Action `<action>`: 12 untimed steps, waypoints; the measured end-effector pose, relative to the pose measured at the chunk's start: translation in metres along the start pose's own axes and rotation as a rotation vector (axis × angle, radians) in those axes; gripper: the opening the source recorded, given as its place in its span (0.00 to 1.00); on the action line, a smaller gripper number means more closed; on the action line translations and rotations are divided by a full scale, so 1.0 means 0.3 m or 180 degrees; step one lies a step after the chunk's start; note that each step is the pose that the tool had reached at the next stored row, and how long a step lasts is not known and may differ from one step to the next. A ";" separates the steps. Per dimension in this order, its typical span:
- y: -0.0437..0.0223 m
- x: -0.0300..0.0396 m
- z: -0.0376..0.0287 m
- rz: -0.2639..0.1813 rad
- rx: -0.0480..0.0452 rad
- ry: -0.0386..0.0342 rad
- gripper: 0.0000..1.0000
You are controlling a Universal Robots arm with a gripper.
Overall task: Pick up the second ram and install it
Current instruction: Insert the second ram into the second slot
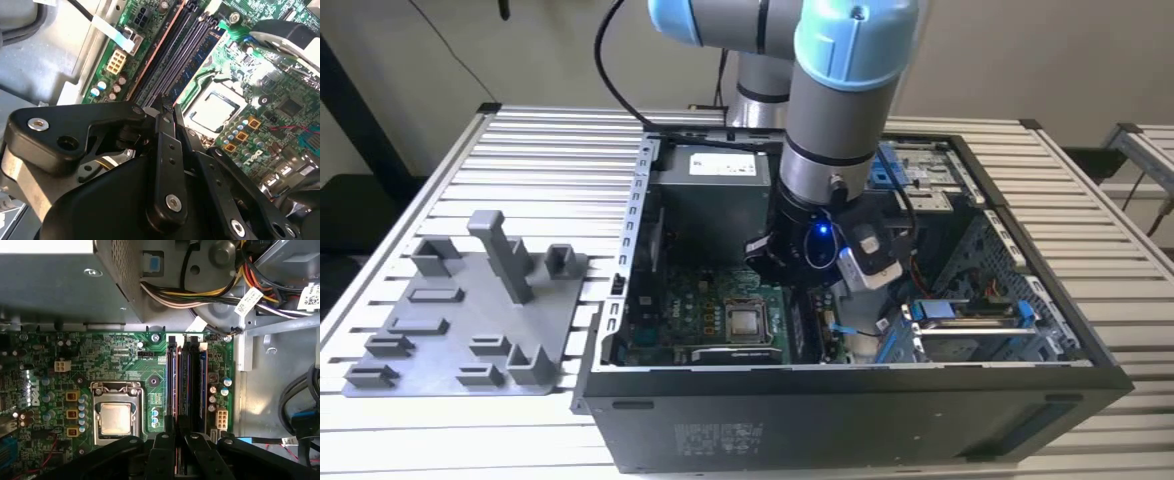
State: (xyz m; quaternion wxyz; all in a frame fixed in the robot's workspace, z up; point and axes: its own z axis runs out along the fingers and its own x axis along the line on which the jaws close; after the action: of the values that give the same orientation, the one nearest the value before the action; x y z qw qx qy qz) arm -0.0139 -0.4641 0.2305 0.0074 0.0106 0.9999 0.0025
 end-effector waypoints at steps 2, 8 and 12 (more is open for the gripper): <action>0.000 0.000 0.000 0.0001 0.0000 0.0000 0.14; 0.000 -0.002 0.001 0.0002 -0.0001 0.0000 0.14; -0.005 -0.002 0.005 0.0002 -0.0007 0.0000 0.14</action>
State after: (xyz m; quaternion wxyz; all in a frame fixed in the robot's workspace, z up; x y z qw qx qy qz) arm -0.0133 -0.4656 0.2289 0.0075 0.0109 0.9999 0.0035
